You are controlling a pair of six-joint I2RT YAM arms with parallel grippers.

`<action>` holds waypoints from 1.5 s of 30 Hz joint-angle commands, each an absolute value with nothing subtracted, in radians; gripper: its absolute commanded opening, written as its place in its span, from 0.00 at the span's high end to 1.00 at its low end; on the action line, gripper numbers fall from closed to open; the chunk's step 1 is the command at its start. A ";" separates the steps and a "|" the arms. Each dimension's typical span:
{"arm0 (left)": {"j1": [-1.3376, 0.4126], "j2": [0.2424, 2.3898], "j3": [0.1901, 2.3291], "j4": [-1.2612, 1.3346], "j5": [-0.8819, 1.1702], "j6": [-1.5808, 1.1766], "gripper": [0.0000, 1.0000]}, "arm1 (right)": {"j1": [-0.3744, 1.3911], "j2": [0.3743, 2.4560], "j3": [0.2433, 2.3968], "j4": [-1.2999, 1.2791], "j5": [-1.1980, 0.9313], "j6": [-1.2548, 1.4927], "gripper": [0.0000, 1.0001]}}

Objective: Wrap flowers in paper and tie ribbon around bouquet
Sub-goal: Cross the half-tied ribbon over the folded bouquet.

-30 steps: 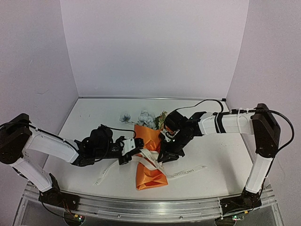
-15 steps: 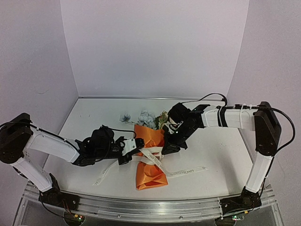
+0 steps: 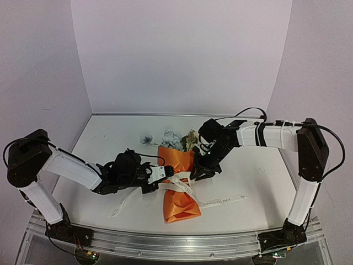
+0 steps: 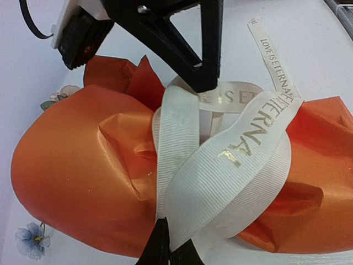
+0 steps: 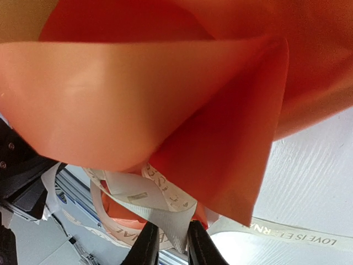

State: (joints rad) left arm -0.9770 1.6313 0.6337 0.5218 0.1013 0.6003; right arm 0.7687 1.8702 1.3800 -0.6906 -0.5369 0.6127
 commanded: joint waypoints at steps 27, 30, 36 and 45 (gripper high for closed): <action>-0.986 1.658 0.659 0.588 0.067 0.617 0.98 | 0.821 1.812 1.288 -0.612 -0.549 0.731 1.00; -0.985 1.659 0.652 0.601 0.055 0.618 0.98 | 0.826 1.773 1.256 -0.616 -0.546 0.728 1.00; -0.983 1.656 0.643 0.606 0.055 0.628 0.98 | 0.836 1.689 1.227 -0.678 -0.525 0.692 1.00; -0.984 1.638 0.643 0.586 0.067 0.639 0.98 | 0.835 1.682 1.352 -0.862 -0.498 0.593 1.00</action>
